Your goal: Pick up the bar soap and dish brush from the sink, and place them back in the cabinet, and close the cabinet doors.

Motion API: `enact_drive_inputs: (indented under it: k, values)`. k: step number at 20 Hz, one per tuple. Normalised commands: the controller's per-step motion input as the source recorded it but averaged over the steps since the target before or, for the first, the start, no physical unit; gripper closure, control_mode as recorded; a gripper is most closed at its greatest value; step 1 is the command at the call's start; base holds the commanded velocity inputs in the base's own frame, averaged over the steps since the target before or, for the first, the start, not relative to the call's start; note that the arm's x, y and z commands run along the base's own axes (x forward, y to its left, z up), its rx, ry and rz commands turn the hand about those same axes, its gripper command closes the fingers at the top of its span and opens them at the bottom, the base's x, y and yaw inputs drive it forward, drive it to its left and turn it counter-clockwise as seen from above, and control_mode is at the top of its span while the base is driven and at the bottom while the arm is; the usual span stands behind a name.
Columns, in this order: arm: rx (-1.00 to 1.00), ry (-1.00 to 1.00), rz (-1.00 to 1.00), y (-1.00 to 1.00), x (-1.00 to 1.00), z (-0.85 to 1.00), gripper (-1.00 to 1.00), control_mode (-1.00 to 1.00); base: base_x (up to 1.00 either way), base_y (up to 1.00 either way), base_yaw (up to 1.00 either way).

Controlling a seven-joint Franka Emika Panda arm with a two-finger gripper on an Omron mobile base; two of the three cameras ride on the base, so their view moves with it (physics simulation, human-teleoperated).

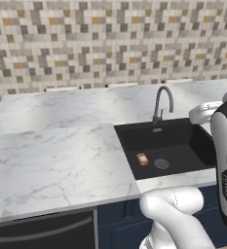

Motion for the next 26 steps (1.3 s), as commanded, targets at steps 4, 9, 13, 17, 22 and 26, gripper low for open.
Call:
enact_drive_inputs:
  k: [4, 9, 13, 17, 22, 26]
  values:
    - [0.0, 0.0, 0.0, 0.0, 0.0, 0.0, -1.0, 1.0, 0.25, -0.17, -0.04]
    - [0.0, 0.0, 0.0, 0.0, 0.0, 0.0, -1.0, 1.0, 0.33, -0.14, -0.03]
    - [0.0, 0.0, 0.0, 0.0, 0.0, 0.0, -1.0, 1.0, 0.38, -0.12, 0.0]
    - [0.0, 0.0, 0.0, 0.0, 0.0, 0.0, -1.0, 1.0, 0.29, -0.04, 0.0]
    - [0.0, 0.03, 0.0, -0.01, 0.19, -0.22, -1.0, -1.0, 0.0, 0.0, 0.0]
    - [0.0, 0.04, 0.0, 0.0, 0.33, -0.43, -1.0, -1.0, 0.0, 0.0, 0.0]
